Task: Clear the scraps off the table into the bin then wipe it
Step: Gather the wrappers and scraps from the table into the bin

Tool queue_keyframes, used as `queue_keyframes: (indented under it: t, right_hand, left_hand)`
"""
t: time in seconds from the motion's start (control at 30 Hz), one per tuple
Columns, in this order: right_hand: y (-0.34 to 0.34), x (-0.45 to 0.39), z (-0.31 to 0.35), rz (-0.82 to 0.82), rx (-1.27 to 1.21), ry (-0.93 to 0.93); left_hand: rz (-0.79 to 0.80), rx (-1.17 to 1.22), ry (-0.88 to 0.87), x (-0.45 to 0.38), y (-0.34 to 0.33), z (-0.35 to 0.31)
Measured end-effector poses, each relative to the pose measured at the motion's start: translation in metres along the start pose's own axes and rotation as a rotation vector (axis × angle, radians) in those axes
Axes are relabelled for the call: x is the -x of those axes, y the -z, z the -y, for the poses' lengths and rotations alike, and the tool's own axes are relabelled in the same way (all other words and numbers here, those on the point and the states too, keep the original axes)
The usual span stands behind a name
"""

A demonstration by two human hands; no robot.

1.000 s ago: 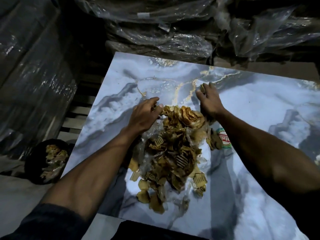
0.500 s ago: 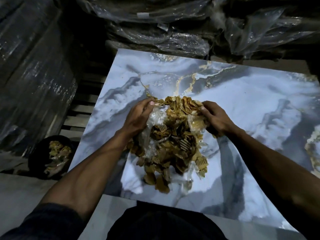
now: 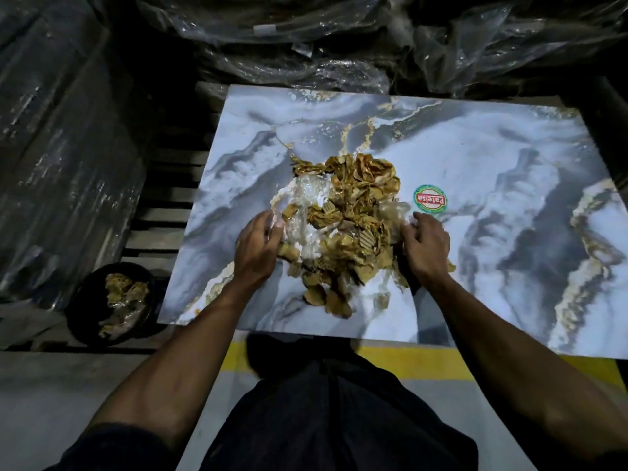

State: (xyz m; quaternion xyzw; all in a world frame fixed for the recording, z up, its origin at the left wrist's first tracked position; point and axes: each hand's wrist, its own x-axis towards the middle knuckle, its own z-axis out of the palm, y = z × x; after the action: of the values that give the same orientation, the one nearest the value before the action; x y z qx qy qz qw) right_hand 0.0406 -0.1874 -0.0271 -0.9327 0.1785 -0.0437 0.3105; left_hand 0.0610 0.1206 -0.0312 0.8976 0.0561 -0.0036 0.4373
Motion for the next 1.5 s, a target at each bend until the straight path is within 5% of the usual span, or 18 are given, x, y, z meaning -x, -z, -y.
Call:
queue_keyframes:
  t: [0.13, 0.27, 0.43, 0.67, 0.87, 1.03, 1.3, 1.5]
  right_hand:
    - [0.001, 0.016, 0.003, 0.044, -0.108, -0.040]
    - [0.009, 0.039, -0.004, -0.113, -0.079, -0.143]
    - [-0.013, 0.064, 0.000, -0.104, -0.071, -0.169]
    - [-0.034, 0.065, 0.030, -0.015, -0.085, -0.177]
    - [-0.016, 0.052, 0.012, -0.125, -0.225, -0.157]
    - [-0.008, 0.017, 0.008, -0.128, -0.368, -0.109]
    - [-0.040, -0.004, 0.043, -0.086, -0.435, -0.097]
    - [-0.056, -0.020, 0.062, -0.091, -0.493, -0.125]
  left_hand:
    - [0.036, -0.024, -0.043, 0.025, 0.008, 0.006]
    - [0.181, -0.431, -0.316, 0.055, 0.002, 0.007]
    - [0.286, -0.569, -0.246, 0.073, -0.023, 0.004]
    - [0.144, -0.465, -0.191, 0.061, -0.047, -0.010]
    - [0.057, -0.220, -0.225, 0.040, -0.042, -0.023]
    - [-0.023, 0.063, -0.059, 0.012, -0.034, -0.030]
    - [0.280, -0.074, -0.151, -0.041, -0.042, -0.053]
    - [0.260, -0.056, -0.155, -0.048, -0.063, -0.061]
